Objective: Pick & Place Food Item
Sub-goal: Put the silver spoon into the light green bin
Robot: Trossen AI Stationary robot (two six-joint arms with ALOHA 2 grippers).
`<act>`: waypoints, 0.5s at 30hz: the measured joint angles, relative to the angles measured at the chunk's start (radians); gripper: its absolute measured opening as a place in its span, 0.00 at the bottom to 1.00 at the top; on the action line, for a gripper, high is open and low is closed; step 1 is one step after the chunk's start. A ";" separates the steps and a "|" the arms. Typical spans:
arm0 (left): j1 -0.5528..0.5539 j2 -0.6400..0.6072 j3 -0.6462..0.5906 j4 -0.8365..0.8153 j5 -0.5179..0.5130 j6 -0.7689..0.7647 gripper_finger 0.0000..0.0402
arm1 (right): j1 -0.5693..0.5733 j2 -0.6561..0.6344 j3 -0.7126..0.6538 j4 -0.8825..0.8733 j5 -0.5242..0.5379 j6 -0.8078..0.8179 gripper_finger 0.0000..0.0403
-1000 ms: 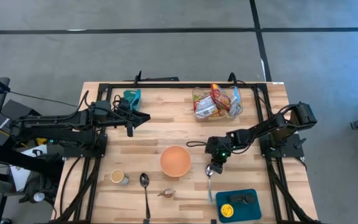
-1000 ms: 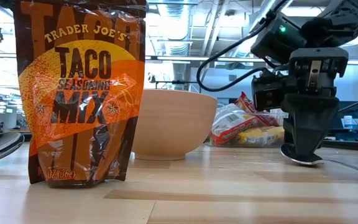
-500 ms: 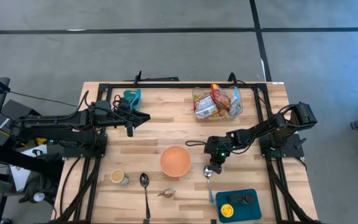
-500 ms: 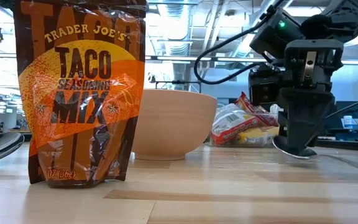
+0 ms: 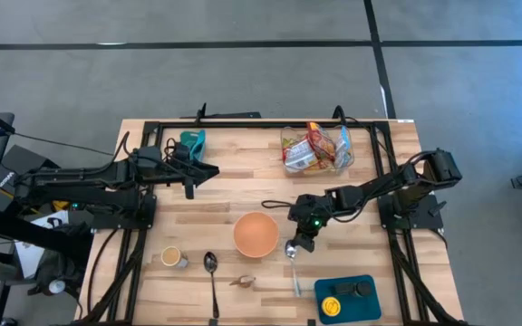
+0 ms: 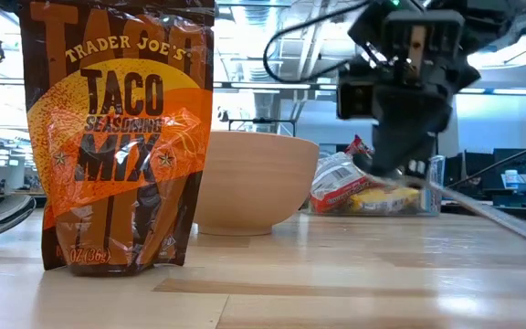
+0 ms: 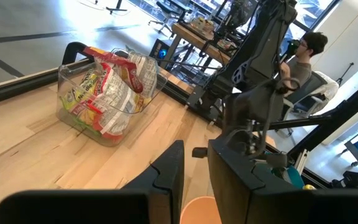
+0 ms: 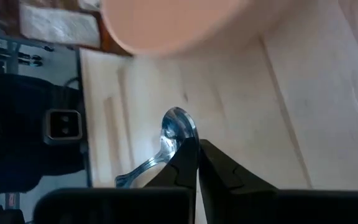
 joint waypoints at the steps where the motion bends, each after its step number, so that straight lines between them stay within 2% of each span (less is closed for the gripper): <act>1: 0.000 0.000 0.000 0.000 0.000 0.000 0.17 | 0.000 0.000 0.015 -0.008 0.000 -0.006 0.00; 15: 0.000 0.000 0.000 0.000 0.000 0.000 0.17 | 0.009 0.000 0.286 -0.322 0.000 -0.072 0.00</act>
